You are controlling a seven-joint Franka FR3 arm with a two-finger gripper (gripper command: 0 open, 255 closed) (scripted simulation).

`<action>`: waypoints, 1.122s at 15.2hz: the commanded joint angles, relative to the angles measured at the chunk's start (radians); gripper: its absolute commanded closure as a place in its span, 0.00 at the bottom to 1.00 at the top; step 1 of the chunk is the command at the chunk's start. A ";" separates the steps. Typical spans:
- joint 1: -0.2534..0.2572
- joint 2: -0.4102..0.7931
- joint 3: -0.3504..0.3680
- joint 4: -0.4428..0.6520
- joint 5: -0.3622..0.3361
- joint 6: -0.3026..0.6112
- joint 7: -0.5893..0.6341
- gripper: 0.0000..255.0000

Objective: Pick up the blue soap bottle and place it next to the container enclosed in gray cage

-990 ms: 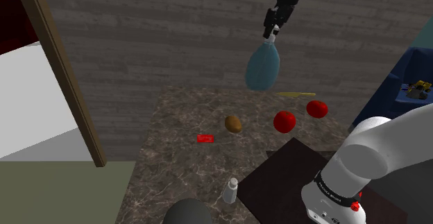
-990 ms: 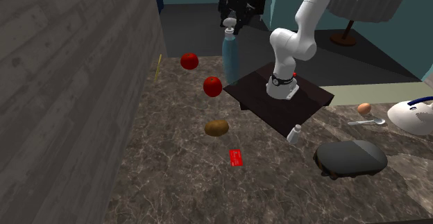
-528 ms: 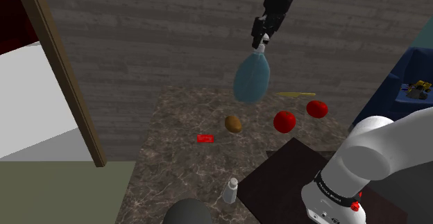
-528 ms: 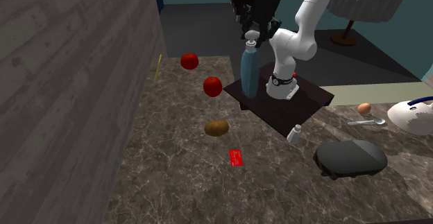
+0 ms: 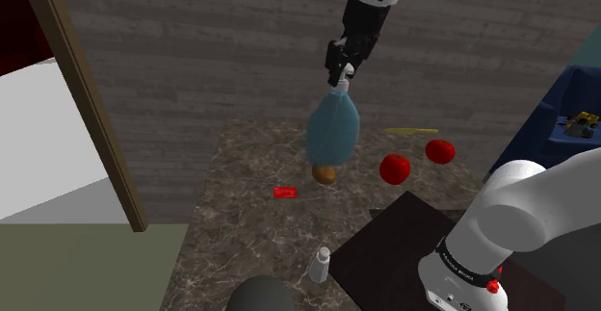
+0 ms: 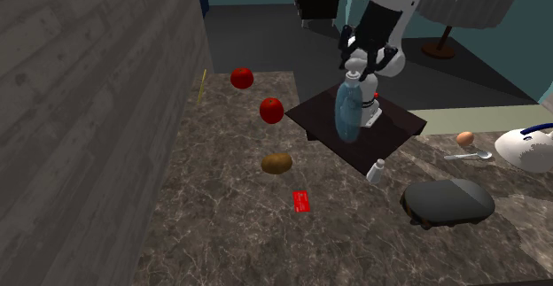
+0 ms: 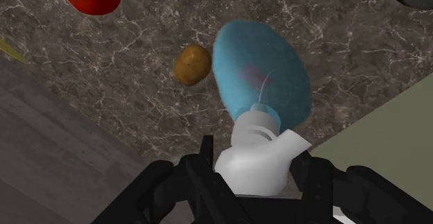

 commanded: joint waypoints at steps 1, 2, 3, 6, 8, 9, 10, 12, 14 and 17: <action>0.012 0.011 0.049 0.010 0.012 -0.002 0.057 1.00; 0.016 0.018 0.071 0.014 0.017 0.000 0.082 1.00; 0.020 0.026 0.093 0.019 0.021 0.002 0.107 1.00; 0.029 0.059 0.163 0.041 0.030 0.008 0.185 1.00; 0.033 0.087 0.211 0.061 0.032 0.013 0.238 1.00; 0.033 0.102 0.237 0.073 0.031 0.015 0.266 1.00; 0.033 0.119 0.262 0.086 0.029 0.016 0.293 1.00; 0.032 0.158 0.315 0.115 0.021 0.020 0.350 1.00; 0.029 0.202 0.371 0.149 0.007 0.022 0.410 1.00; 0.019 0.283 0.463 0.209 -0.031 0.021 0.508 1.00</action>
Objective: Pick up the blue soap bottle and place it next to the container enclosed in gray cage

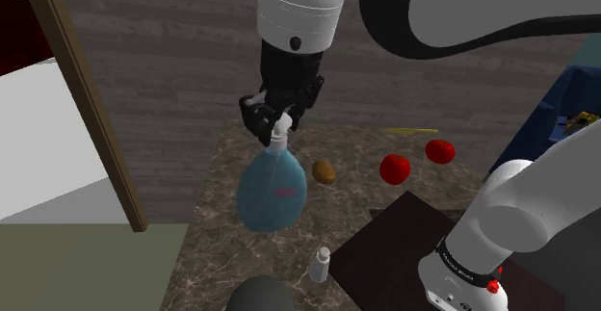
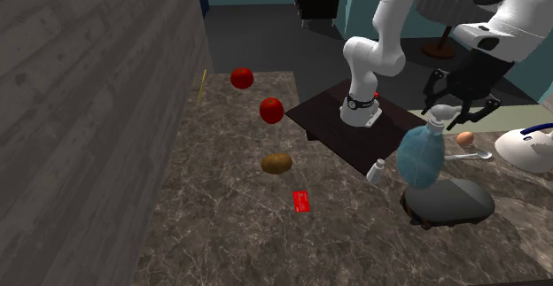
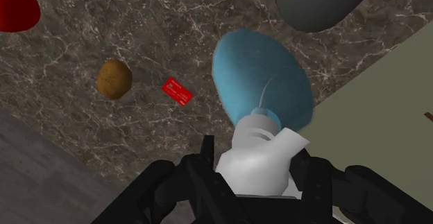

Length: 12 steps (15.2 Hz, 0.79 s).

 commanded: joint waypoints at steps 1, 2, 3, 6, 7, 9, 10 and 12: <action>-0.009 0.061 0.064 0.040 -0.033 0.003 0.070 1.00; -0.013 0.096 0.098 0.065 -0.055 0.000 0.107 1.00; -0.016 0.135 0.133 0.090 -0.082 -0.004 0.147 1.00; -0.010 0.281 0.241 0.178 -0.196 -0.029 0.283 1.00; 0.003 0.340 0.273 0.211 -0.247 -0.044 0.334 1.00; 0.062 0.469 0.311 0.285 -0.358 -0.085 0.435 1.00; 0.108 0.530 0.313 0.324 -0.409 -0.108 0.479 1.00; 0.211 0.641 0.299 0.410 -0.499 -0.156 0.550 1.00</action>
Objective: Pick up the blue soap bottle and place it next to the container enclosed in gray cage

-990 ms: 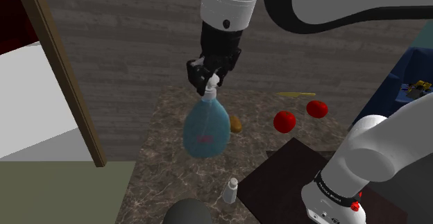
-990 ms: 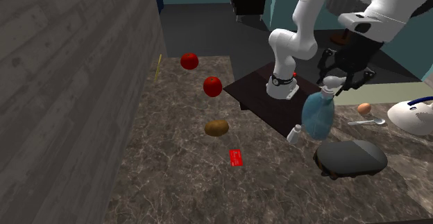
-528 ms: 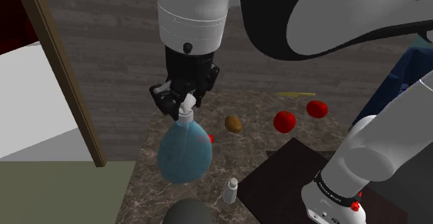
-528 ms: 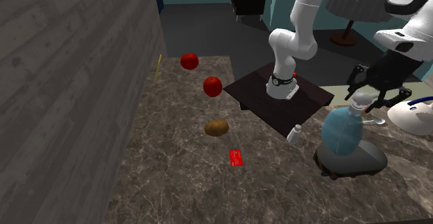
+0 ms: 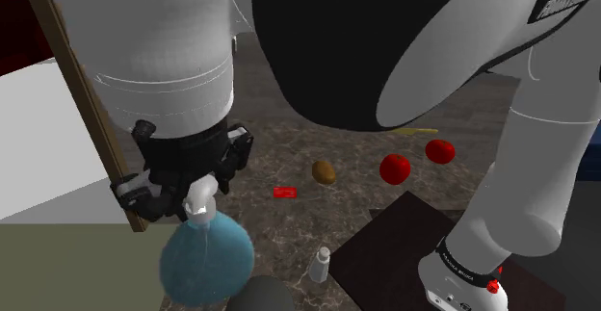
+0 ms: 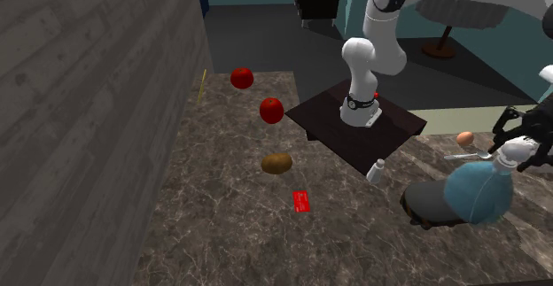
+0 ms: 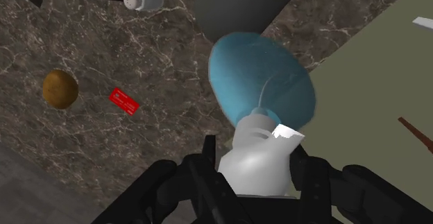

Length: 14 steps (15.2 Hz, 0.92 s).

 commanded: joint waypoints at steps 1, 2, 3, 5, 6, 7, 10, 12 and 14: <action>0.102 0.105 -0.019 0.087 -0.086 -0.045 0.065 1.00; 0.157 0.152 -0.035 0.135 -0.120 -0.068 0.088 1.00; 0.211 0.197 -0.051 0.185 -0.152 -0.091 0.106 1.00; 0.321 0.285 -0.086 0.297 -0.210 -0.136 0.132 1.00; 0.377 0.329 -0.104 0.359 -0.237 -0.159 0.140 1.00; 0.434 0.373 -0.124 0.426 -0.263 -0.184 0.144 1.00; 0.549 0.467 -0.166 0.568 -0.313 -0.223 0.144 1.00; 0.529 0.461 -0.162 0.524 -0.309 -0.194 0.157 1.00; 0.511 0.458 -0.158 0.485 -0.306 -0.167 0.170 1.00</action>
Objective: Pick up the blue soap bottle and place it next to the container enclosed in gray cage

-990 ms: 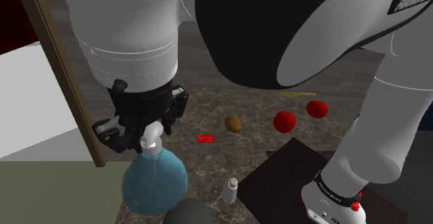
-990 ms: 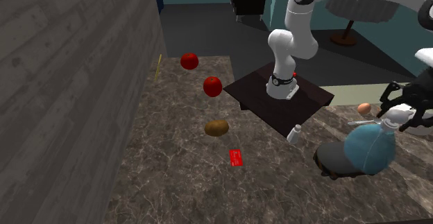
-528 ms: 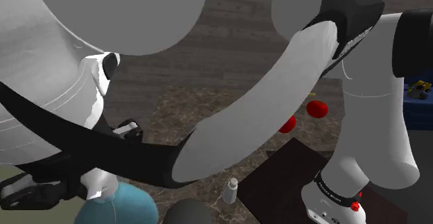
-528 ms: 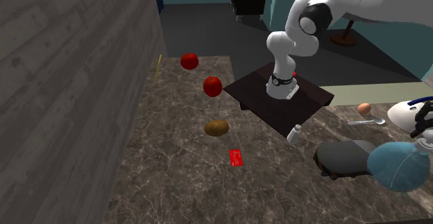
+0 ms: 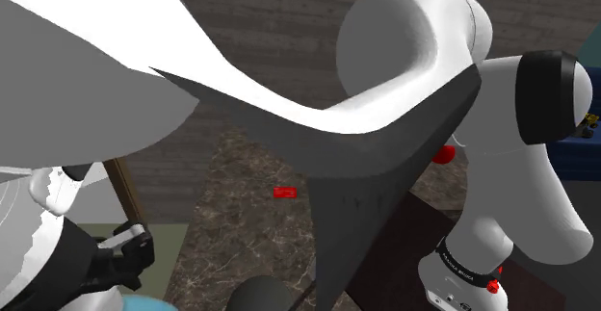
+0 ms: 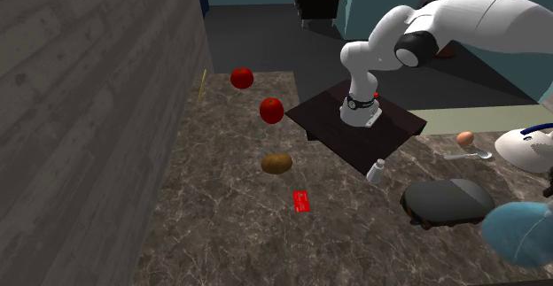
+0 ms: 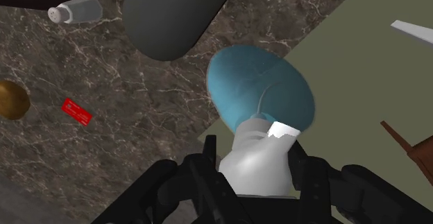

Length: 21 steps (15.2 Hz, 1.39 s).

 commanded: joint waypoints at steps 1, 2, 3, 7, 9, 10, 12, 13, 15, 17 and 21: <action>-0.019 -0.005 0.004 -0.043 0.003 0.030 0.014 1.00; -0.026 -0.006 0.005 -0.060 0.003 0.043 0.020 1.00; -0.033 -0.006 0.006 -0.077 0.004 0.056 0.026 1.00; -0.056 -0.005 0.007 -0.138 0.002 0.104 0.047 1.00; -0.066 -0.003 0.007 -0.165 0.000 0.127 0.057 1.00; -0.070 -0.001 0.006 -0.178 -0.002 0.139 0.062 1.00; -0.077 0.002 0.005 -0.202 -0.005 0.161 0.072 1.00; -0.081 0.004 0.004 -0.213 -0.007 0.172 0.077 1.00; -0.087 0.009 0.002 -0.235 -0.011 0.193 0.087 1.00; -0.092 0.015 -0.001 -0.255 -0.016 0.213 0.096 1.00; -0.099 0.029 -0.009 -0.293 -0.029 0.254 0.115 1.00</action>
